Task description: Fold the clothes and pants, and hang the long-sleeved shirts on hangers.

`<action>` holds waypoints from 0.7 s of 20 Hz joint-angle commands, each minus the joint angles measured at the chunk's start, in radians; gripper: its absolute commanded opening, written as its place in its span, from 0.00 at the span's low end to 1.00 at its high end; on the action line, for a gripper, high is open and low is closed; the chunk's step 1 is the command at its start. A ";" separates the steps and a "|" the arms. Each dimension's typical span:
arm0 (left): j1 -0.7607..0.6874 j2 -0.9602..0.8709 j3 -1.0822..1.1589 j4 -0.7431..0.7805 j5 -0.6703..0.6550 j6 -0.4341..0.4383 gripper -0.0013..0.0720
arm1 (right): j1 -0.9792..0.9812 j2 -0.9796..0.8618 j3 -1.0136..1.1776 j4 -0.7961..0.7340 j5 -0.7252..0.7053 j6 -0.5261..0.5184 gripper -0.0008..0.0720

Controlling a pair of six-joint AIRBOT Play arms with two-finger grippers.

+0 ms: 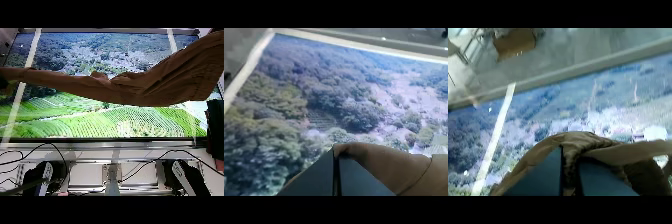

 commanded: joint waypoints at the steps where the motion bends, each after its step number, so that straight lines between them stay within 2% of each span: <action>1: 0.001 0.057 0.000 0.075 -0.038 0.032 0.04 | 0.000 0.093 0.011 -0.041 -0.003 0.035 0.05; 5: 0.001 0.025 -0.043 0.077 -0.236 0.029 0.04 | 0.001 0.021 -0.070 -0.176 0.056 0.116 0.05; 8: 0.001 0.002 -0.166 0.113 -0.257 0.028 0.04 | 0.001 -0.097 -0.218 -0.205 0.043 0.139 0.05; 11: 0.001 -0.023 -0.272 0.178 -0.243 0.028 0.04 | 0.003 -0.265 -0.360 -0.157 -0.137 0.231 0.05; 14: 0.001 -0.044 -0.301 0.177 -0.187 -0.002 0.04 | 0.014 -0.460 -0.390 -0.007 -0.341 0.295 0.05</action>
